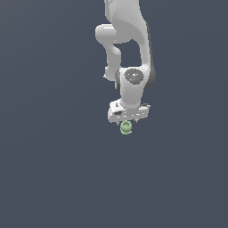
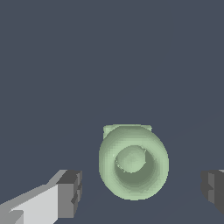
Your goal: Pick up the object and move it to a goal position.
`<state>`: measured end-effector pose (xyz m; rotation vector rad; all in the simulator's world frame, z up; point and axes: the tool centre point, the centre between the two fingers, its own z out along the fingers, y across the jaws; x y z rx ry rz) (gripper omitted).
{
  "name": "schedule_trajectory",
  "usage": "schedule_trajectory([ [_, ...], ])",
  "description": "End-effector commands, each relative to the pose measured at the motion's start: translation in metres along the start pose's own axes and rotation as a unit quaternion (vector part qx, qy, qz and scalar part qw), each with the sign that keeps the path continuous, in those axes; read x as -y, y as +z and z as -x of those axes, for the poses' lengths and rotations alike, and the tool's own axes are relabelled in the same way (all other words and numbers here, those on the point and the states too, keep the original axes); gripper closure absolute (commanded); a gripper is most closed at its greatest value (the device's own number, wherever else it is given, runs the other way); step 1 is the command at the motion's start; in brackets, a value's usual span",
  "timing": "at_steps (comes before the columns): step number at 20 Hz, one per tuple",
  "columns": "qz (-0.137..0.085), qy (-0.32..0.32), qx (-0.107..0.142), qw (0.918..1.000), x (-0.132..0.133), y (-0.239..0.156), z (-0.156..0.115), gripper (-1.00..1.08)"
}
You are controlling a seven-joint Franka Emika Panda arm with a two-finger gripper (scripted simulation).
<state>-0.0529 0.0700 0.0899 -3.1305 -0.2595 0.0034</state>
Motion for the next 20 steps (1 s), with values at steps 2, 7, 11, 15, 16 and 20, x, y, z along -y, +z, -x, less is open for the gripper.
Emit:
schedule_trajectory([
  [2, 0.0, 0.0, 0.0, 1.0, 0.0, 0.001, 0.0, -0.92],
  [7, 0.0, 0.0, 0.0, 1.0, 0.0, 0.016, 0.001, -0.92],
  [11, 0.0, -0.001, -0.001, 1.0, 0.0, 0.036, 0.001, -0.92],
  [15, 0.0, -0.001, -0.001, 1.0, 0.0, 0.048, 0.001, -0.92],
  [16, 0.0, -0.001, -0.001, 1.0, 0.0, 0.049, 0.001, -0.92],
  [20, 0.0, -0.001, -0.001, 1.0, 0.0, 0.051, 0.001, 1.08],
])
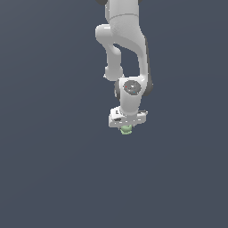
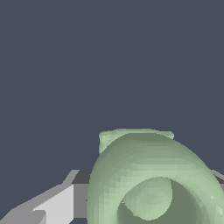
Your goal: Pick up the object and move it to a goal position.
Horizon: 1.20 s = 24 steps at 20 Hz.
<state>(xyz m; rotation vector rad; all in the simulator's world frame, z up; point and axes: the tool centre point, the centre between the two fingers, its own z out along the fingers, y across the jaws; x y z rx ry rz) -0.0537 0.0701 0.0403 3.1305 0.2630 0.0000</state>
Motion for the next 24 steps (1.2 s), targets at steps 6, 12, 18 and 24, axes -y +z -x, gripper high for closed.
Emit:
schedule_trajectory([
  [6, 0.0, 0.0, 0.0, 1.0, 0.0, 0.001, 0.0, 1.08],
  [12, 0.0, 0.0, 0.0, 1.0, -0.001, -0.002, -0.002, 1.08],
  [18, 0.0, 0.0, 0.0, 1.0, -0.008, -0.016, -0.013, 1.08],
  [24, 0.0, 0.0, 0.0, 1.0, -0.02, -0.043, -0.036, 1.08],
])
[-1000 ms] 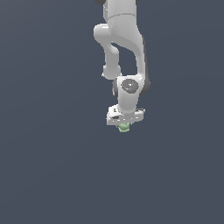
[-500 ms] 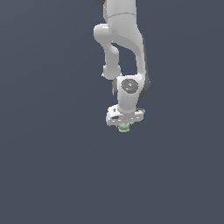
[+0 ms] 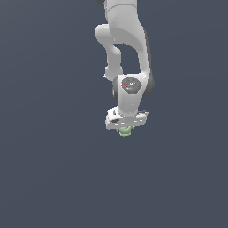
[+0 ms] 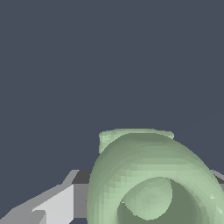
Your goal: Pick up the object and move it to a goal position.
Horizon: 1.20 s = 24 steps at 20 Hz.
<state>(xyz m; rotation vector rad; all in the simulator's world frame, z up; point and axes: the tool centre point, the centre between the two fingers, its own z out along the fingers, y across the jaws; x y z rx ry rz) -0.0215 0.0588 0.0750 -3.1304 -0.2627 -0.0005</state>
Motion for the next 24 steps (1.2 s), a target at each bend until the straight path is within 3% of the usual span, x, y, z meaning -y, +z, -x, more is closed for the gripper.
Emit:
schedule_trajectory([
  [1, 0.0, 0.0, 0.0, 1.0, -0.006, -0.013, -0.011, 1.08],
  [24, 0.0, 0.0, 0.0, 1.0, -0.063, -0.132, -0.119, 1.08],
])
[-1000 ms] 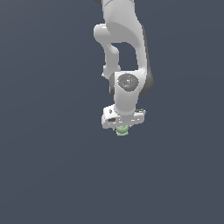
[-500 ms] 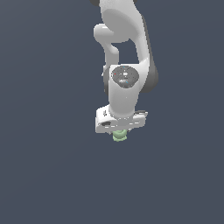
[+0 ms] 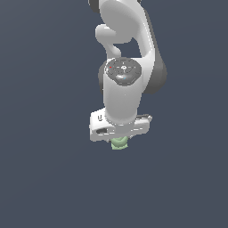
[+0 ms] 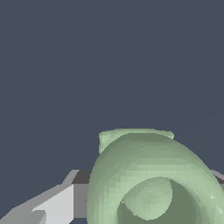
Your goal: Pick up the object and move it to a goal position.
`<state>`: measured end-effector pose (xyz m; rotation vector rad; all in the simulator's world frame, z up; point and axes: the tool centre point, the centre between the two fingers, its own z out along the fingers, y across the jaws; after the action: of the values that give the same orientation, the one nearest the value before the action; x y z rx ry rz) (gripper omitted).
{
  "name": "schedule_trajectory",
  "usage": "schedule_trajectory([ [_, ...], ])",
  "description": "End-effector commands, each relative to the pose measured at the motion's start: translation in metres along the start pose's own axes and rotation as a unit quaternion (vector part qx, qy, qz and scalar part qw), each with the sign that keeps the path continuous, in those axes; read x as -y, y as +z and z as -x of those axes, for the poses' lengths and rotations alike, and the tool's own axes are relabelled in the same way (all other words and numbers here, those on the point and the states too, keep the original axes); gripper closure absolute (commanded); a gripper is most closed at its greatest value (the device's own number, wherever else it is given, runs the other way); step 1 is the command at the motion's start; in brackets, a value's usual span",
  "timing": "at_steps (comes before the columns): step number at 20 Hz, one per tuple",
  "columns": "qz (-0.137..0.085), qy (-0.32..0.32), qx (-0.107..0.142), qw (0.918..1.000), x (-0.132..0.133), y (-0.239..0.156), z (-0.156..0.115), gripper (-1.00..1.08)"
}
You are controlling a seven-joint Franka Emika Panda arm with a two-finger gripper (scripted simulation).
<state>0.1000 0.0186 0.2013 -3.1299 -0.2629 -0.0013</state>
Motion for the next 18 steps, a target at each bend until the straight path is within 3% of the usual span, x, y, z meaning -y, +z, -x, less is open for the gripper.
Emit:
schedule_trajectory([
  [1, 0.0, 0.0, 0.0, 1.0, -0.004, -0.01, -0.009, 1.08],
  [18, 0.0, 0.0, 0.0, 1.0, -0.017, -0.035, -0.036, 1.08],
])
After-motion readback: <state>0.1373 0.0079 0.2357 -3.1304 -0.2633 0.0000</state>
